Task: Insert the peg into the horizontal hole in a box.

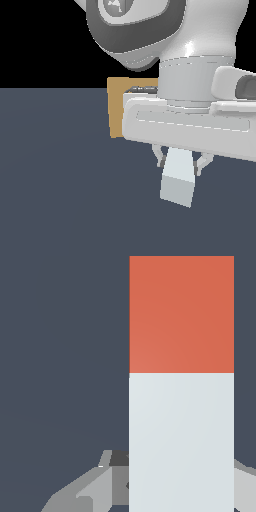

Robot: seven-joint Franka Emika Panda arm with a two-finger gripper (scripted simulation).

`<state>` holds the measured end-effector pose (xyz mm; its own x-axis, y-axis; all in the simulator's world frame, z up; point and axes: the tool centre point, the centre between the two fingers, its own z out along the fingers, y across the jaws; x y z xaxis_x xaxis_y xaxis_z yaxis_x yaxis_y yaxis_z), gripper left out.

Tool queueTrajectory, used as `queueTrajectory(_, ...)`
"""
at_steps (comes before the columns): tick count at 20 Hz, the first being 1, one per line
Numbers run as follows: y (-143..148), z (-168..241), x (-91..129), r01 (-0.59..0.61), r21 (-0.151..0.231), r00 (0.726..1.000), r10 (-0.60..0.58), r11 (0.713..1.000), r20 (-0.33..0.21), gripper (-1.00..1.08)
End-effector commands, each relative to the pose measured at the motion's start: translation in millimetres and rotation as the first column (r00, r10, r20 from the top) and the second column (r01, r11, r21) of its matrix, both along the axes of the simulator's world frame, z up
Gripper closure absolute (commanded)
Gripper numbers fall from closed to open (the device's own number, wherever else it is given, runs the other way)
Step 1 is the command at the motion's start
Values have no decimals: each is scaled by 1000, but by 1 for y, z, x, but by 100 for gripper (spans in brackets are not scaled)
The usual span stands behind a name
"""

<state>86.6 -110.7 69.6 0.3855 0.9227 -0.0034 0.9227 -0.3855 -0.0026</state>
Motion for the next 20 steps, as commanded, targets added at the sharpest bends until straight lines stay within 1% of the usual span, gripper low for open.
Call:
queueTrajectory(1, 23, 14, 12, -101, -1, 995, 101, 995, 4, 108)
queueTrajectory(5, 60, 31, 22, -249, -1, 968, 249, 968, 4, 108)
queueTrajectory(11, 109, 51, 27, -428, 0, 904, 428, 904, 4, 108)
queueTrajectory(16, 133, 62, 25, -511, 1, 859, 511, 859, 4, 108)
queueTrajectory(20, 141, 65, 24, -537, 2, 843, 537, 843, 4, 108)
